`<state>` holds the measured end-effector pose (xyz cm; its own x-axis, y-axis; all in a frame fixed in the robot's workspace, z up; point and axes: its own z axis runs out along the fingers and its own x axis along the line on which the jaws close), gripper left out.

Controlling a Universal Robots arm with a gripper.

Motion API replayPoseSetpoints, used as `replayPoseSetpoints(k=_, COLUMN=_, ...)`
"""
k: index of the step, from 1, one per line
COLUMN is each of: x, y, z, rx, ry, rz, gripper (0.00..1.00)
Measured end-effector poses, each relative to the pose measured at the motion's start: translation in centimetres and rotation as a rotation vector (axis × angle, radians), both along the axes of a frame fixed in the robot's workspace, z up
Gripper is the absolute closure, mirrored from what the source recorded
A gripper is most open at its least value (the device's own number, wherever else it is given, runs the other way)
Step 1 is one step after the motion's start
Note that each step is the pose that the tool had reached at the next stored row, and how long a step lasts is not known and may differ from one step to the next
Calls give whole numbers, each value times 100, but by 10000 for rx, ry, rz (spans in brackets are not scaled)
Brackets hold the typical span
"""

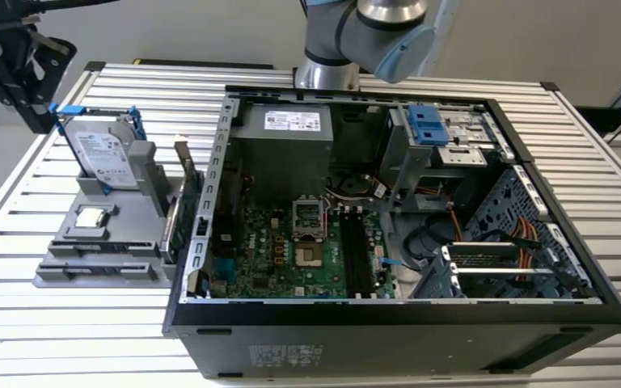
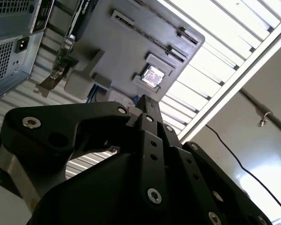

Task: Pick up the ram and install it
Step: 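Pick up the ram and move it above insertion slot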

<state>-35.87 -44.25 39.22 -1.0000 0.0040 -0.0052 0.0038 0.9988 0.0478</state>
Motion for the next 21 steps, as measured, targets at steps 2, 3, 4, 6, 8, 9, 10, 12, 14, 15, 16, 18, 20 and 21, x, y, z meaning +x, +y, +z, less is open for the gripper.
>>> replayPoseSetpoints(k=2, x=0, y=-27, z=0, rx=0, ry=0, rz=-18, gripper=100)
replayPoseSetpoints(k=3, x=0, y=-41, z=0, rx=0, ry=0, rz=-28, gripper=100)
replayPoseSetpoints(k=4, x=1, y=-54, z=-1, rx=-1, ry=0, rz=-37, gripper=100)
replayPoseSetpoints(k=6, x=1, y=-77, z=-1, rx=-1, ry=0, rz=-56, gripper=100)
replayPoseSetpoints(k=8, x=1, y=-97, z=-2, rx=-3, ry=0, rz=-72, gripper=100)
replayPoseSetpoints(k=9, x=1, y=-109, z=-2, rx=-4, ry=0, rz=-82, gripper=100)
replayPoseSetpoints(k=10, x=1, y=-118, z=-2, rx=-5, ry=0, rz=-91, gripper=100)
replayPoseSetpoints(k=12, x=1, y=-139, z=-2, rx=-6, ry=0, rz=-108, gripper=100)
replayPoseSetpoints(k=14, x=1, y=-157, z=-2, rx=-9, ry=1, rz=-127, gripper=100)
replayPoseSetpoints(k=15, x=2, y=-167, z=-2, rx=-9, ry=1, rz=-135, gripper=100)
replayPoseSetpoints(k=16, x=2, y=-177, z=-2, rx=-10, ry=1, rz=-143, gripper=100)
replayPoseSetpoints(k=18, x=2, y=-195, z=-3, rx=-12, ry=0, rz=-160, gripper=100)
replayPoseSetpoints(k=20, x=2, y=-213, z=-3, rx=-14, ry=1, rz=-177, gripper=100)
replayPoseSetpoints(k=21, x=2, y=-222, z=-3, rx=-16, ry=1, rz=-184, gripper=100)
